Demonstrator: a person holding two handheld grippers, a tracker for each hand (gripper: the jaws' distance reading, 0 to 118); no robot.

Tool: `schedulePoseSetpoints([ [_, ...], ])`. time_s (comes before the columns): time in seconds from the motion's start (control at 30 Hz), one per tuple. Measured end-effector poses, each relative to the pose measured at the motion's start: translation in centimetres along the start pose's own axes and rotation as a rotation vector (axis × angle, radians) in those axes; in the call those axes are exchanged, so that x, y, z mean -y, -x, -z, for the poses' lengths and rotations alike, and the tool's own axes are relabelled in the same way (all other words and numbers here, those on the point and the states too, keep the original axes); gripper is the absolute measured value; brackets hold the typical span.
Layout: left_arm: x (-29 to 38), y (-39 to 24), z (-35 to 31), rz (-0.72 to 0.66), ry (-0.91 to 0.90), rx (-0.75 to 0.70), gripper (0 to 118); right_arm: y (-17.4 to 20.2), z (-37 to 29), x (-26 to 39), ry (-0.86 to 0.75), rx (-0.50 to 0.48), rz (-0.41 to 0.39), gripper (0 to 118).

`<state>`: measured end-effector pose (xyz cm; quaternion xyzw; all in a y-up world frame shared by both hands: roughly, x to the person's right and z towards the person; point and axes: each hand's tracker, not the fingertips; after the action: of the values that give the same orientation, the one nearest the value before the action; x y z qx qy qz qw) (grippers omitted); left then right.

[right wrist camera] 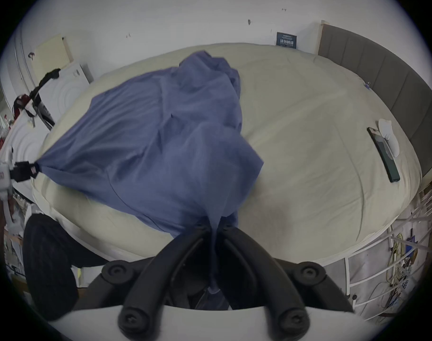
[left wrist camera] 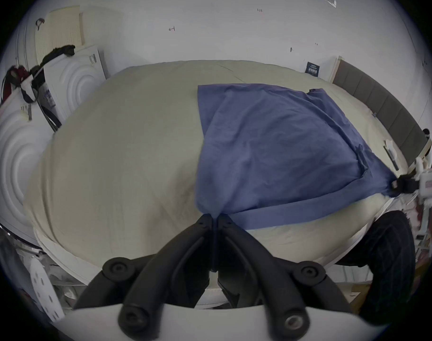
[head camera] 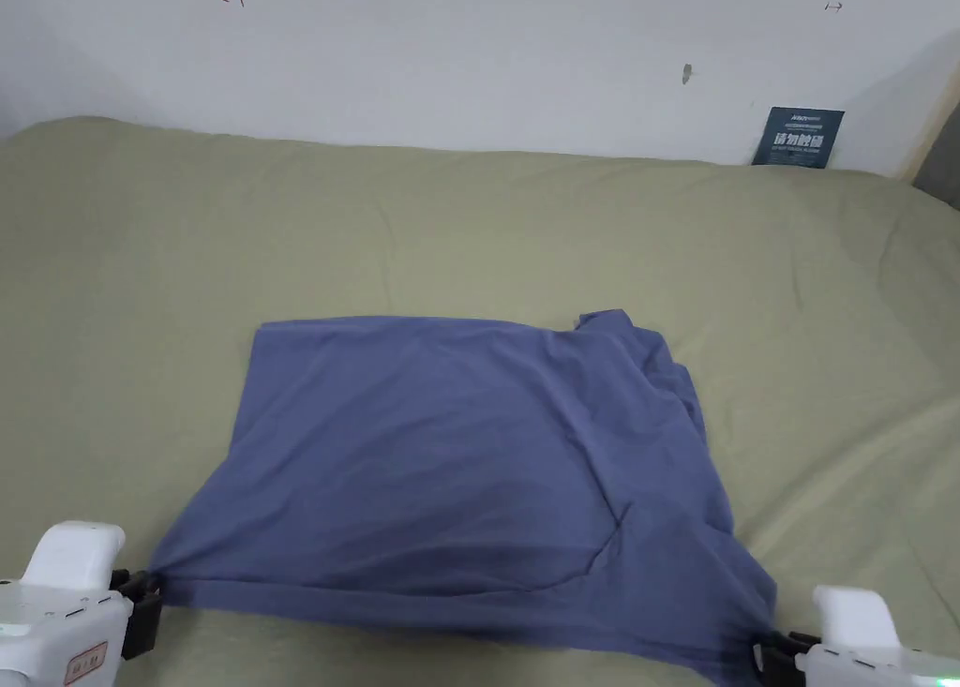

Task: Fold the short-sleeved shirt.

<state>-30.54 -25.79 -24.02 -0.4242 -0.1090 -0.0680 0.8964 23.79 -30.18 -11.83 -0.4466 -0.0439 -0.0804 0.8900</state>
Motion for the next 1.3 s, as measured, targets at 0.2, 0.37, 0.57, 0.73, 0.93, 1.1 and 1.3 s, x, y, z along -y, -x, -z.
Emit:
schedulePoseSetpoints([
  [0.2,-3.9,-0.2,-2.3,0.023,-0.072,-0.009,3,1.3,-4.6,-6.2,-0.081,0.018,-0.027,7],
  [0.37,-9.0,0.5,0.6,0.018,-0.077,-0.001,3,2.2,-4.5,-13.2,-0.172,0.008,-0.044,7],
  [0.57,-15.6,2.1,10.2,-0.129,0.086,0.054,3,2.7,4.5,-21.0,-0.129,0.058,-0.025,7],
  [0.73,-16.7,2.9,17.6,-0.246,0.256,0.040,3,1.2,13.5,-22.4,-0.017,0.090,0.031,7],
  [0.93,-15.8,1.4,15.3,-0.230,0.155,-0.001,10,-0.8,12.9,-21.5,-0.013,0.039,0.088,76],
  [1.1,-12.9,-1.2,4.0,-0.158,-0.298,-0.020,102,1.7,3.0,-18.1,-0.314,-0.023,0.068,96],
  [1.3,-6.2,-4.4,-6.8,-0.089,-0.628,0.047,102,6.5,-7.7,-9.1,-0.726,-0.077,-0.001,95],
])
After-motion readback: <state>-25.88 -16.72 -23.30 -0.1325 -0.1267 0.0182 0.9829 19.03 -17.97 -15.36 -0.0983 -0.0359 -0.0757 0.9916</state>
